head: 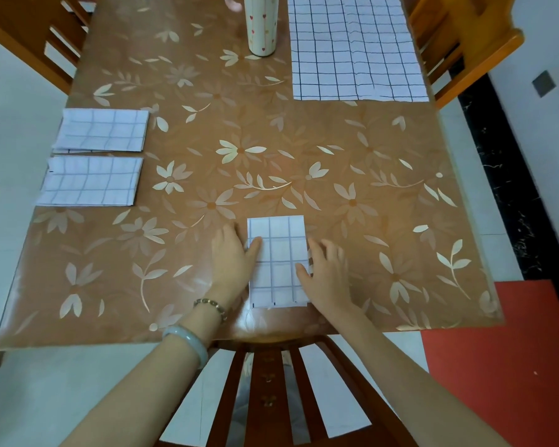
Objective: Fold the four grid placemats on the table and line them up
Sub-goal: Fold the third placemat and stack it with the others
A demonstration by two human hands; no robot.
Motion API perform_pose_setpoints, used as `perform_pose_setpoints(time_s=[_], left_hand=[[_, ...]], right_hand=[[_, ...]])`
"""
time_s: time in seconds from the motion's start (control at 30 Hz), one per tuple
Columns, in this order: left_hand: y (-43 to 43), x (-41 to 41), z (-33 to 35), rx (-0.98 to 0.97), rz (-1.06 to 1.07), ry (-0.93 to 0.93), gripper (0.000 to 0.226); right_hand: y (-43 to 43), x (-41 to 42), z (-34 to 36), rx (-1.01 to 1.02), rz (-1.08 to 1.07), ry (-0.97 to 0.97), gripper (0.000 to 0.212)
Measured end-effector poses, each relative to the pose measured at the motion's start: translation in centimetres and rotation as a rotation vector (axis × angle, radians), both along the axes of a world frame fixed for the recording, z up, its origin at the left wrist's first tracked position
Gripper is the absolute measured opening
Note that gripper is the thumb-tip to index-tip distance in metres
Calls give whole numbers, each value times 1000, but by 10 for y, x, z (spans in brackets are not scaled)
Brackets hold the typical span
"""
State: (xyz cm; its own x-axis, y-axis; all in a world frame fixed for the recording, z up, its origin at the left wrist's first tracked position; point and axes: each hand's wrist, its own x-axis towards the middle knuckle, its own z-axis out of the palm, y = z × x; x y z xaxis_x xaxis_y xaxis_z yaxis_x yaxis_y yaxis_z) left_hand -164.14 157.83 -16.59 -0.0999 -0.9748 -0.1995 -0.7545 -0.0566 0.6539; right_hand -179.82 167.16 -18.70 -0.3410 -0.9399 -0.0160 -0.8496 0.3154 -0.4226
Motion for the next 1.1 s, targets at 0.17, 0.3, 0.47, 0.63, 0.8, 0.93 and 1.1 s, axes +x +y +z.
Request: perform_pose_setpoints(time_s=[0.17, 0.3, 0.47, 0.63, 0.8, 0.93, 1.1], left_hand=[[1, -12, -2, 178, 163, 170, 47], [3, -22, 7, 322, 230, 297, 49], [10, -25, 20, 458, 179, 497, 8], [15, -9, 45, 548, 245, 815, 11], [16, 14, 79, 493, 289, 957, 13], [13, 48, 103, 381, 390, 965, 25], [13, 120, 133, 255, 501, 894, 21]], right_hand=[[0, 4, -4, 27, -28, -30, 36], [2, 5, -2, 31, -44, -72, 39], [-2, -1, 9, 68, -102, -303, 63], [-21, -20, 53, 293, -174, -1305, 62], [-34, -14, 83, 567, -5, -1412, 39], [-46, 8, 106, 606, 151, -1230, 33], [-65, 45, 134, 621, 244, -1114, 43]])
